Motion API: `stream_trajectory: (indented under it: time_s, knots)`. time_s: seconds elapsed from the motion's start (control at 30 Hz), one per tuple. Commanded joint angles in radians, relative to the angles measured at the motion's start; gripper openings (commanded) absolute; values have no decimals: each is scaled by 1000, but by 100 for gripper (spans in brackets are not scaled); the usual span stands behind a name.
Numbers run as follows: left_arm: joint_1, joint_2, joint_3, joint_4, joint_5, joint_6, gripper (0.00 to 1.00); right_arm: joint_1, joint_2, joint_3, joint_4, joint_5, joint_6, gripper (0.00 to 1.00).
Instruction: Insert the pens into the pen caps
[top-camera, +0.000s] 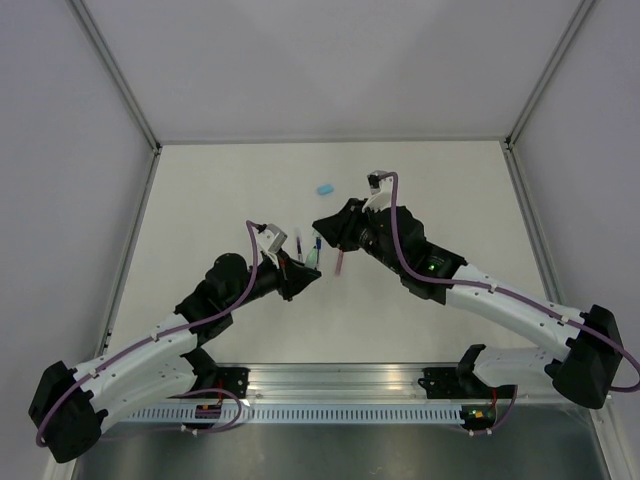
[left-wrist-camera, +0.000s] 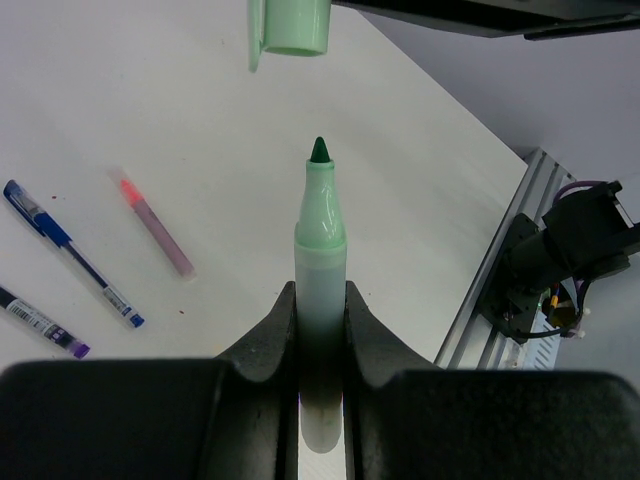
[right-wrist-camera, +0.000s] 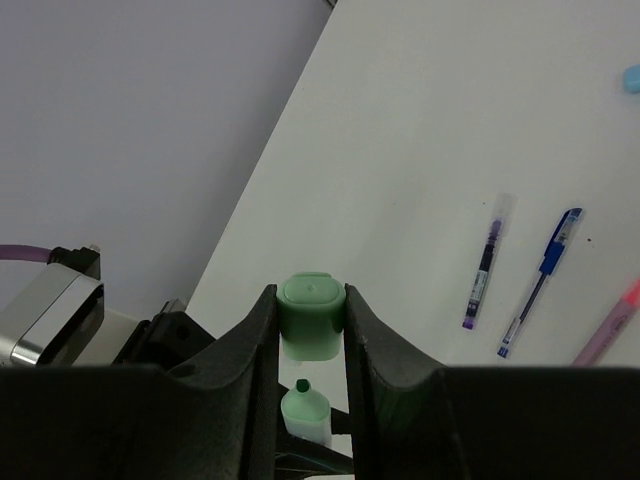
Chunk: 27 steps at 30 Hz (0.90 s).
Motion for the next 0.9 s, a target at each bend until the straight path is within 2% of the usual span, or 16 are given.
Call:
stream_trajectory:
  time_s: [0.0,0.33,0.63,0.87]
  knots:
    - [-1,-1,18,32,11,35,2,20,-1,10,36,34,4,0]
    - [-1,-8,15,33,7,35,2,86,11,0,10,64,-11,0]
    - [-1,-36,8,30,-7,29,2,158,45,12,-72,151,-31,0]
    - [-1,-48,6,26,-24,29,2,166,52,24,-107,179,-51,0]
